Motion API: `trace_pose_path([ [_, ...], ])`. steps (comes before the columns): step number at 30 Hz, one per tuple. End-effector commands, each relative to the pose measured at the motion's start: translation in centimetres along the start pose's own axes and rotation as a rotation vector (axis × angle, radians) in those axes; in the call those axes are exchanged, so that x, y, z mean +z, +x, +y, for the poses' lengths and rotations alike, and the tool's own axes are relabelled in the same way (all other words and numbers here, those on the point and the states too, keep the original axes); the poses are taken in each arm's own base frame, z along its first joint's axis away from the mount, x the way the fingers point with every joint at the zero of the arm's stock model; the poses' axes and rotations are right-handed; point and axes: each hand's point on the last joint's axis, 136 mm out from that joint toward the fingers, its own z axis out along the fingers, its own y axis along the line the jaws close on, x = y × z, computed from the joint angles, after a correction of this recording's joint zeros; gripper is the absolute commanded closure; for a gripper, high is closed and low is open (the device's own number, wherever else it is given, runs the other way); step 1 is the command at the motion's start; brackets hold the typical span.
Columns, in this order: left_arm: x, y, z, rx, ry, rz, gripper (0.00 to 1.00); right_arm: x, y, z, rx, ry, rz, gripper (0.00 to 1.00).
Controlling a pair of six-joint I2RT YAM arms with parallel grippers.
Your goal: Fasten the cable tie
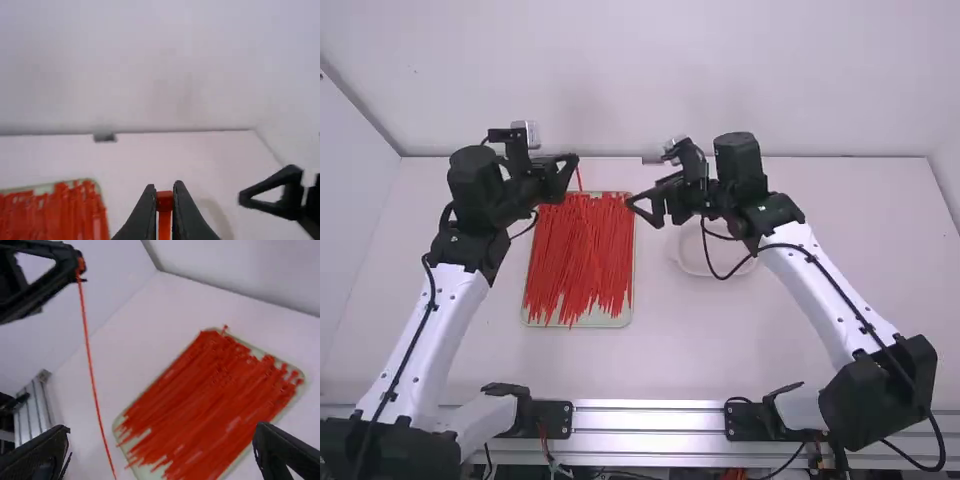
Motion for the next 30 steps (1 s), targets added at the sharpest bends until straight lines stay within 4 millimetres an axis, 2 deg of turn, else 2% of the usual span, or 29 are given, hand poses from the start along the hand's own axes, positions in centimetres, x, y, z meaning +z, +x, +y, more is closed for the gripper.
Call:
trace_pose_path([
  [1, -0.2, -0.1, -3.5, -0.022, 0.107, -0.008, 0.98, -0.5, -0.7, 1.7, 0.053, -0.075, -0.020, 0.01],
  [9, 0.9, -0.3, -6.4, 0.012, 0.093, -0.071, 0.98, 0.5, -1.0, 3.9, 0.001, -0.129, -0.030, 0.06],
  [11, 0.9, -0.5, -6.8, 0.008, 0.106, -0.078, 0.98, 0.9, -0.8, 4.3, -0.012, -0.118, -0.027, 0.13],
  [16, 0.8, -0.8, -7.2, -0.002, 0.129, -0.091, 0.98, 1.4, -0.6, 5.1, -0.029, -0.127, -0.021, 0.21],
  [19, 0.7, -1.3, -7.9, -0.035, 0.162, -0.102, 0.98, 1.7, -0.5, 5.3, -0.033, -0.120, -0.019, 0.47],
  [20, 0.7, -1.3, -7.9, -0.034, 0.162, -0.104, 0.98, 1.8, -0.5, 5.3, -0.032, -0.118, -0.018, 0.51],
  [22, 0.7, -1.5, -7.7, -0.034, 0.150, -0.113, 0.98, 1.9, -0.4, 5.6, -0.035, -0.120, -0.015, 0.75],
  [23, 0.7, -1.5, -7.4, -0.037, 0.136, -0.116, 0.98, 1.9, -0.4, 5.5, -0.029, -0.117, -0.015, 0.98],
  [30, 0.7, -1.3, -7.3, -0.039, 0.134, -0.110, 0.96, 1.8, -0.4, 5.2, -0.029, -0.111, -0.014, 1.00],
])
